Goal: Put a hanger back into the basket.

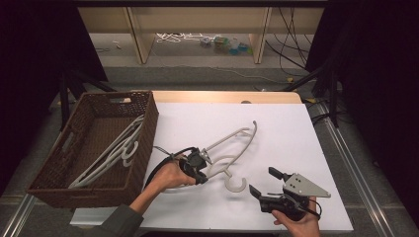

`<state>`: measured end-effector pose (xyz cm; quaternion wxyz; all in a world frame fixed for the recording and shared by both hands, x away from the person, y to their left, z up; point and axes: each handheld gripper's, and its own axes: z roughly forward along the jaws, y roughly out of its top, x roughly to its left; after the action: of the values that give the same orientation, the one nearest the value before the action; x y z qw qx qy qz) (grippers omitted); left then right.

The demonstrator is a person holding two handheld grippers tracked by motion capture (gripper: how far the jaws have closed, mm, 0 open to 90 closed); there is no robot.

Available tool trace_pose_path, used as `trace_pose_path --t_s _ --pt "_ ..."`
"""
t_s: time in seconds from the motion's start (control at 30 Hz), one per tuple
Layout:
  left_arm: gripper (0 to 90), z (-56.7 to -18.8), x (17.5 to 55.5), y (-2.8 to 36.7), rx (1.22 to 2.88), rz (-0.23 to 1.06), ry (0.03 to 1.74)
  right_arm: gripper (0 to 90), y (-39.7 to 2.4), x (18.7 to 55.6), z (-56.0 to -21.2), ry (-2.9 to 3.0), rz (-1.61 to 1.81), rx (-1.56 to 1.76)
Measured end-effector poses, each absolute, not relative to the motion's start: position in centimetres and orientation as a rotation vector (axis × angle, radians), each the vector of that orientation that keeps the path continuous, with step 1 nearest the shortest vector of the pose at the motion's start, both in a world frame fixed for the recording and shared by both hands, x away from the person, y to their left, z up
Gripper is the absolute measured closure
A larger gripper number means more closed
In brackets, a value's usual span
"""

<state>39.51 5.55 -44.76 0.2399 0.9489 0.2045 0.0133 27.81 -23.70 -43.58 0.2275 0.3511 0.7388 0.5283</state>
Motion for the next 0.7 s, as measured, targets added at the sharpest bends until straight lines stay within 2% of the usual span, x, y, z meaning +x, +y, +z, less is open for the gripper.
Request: trace_pose_path --t_s 0.37,0.7 --pt "81.7 -42.8 39.8 6.6 2.483 0.061 0.616 16.2 -23.9 27.7 -43.5 2.008 1.487 0.963" --pt "81.7 -38.3 40.3 8.0 2.370 0.051 0.607 16.2 -23.9 27.7 -43.5 2.012 1.487 0.963"
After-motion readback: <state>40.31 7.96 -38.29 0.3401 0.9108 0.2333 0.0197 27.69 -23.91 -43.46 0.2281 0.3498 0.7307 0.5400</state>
